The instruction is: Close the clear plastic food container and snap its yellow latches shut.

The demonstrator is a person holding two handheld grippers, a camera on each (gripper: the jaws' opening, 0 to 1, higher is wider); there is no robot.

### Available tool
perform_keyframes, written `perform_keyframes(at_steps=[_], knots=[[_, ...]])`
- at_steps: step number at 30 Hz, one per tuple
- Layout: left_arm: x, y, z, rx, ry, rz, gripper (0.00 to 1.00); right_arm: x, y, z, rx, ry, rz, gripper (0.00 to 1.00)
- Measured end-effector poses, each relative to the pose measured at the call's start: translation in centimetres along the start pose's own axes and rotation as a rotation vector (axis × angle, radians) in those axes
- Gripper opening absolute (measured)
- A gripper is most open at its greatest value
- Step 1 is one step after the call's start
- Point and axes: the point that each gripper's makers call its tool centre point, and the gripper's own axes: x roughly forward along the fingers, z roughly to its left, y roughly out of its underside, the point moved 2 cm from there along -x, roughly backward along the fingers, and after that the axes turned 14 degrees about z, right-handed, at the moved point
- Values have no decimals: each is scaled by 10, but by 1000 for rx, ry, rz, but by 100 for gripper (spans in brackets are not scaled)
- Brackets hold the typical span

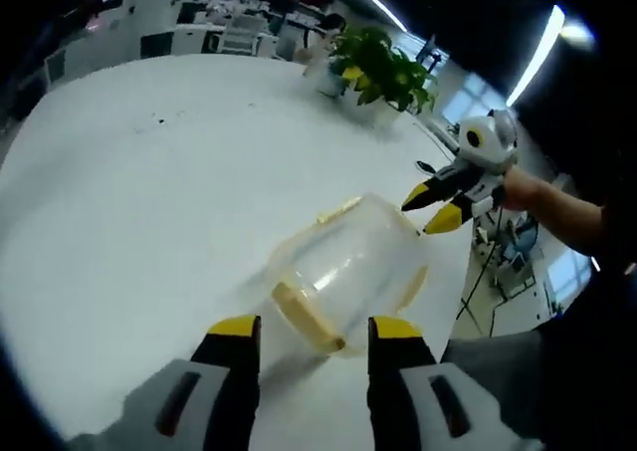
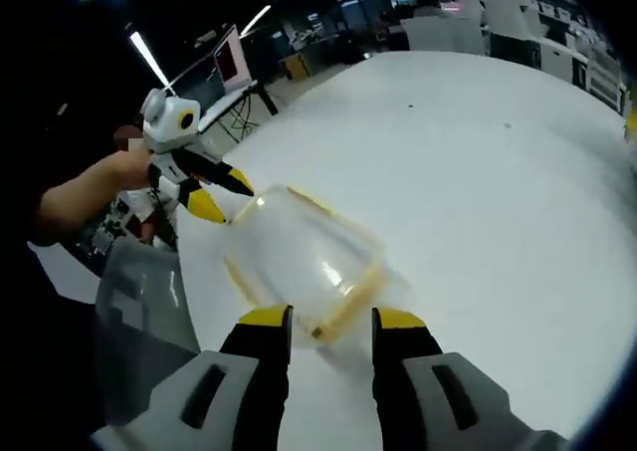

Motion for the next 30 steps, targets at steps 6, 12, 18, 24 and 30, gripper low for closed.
perform_keyframes(at_steps=[6,12,18,24,30], knots=[[3,2,0,-35,5,-17,37,6,2,0,3,-2,13,28],[6,-2,-5,-22,-8,-23,32,9,5,2,-5,5,30,24],[13,-3,-4,-2,-28,2,24,11,6,2,-10,3,37,23],[12,-3,-2,-17,-50,-17,24,12,6,2,-67,2,44,22],[13,-2,-7,3,-22,-8,20,12,7,2,-101,-14,51,20]])
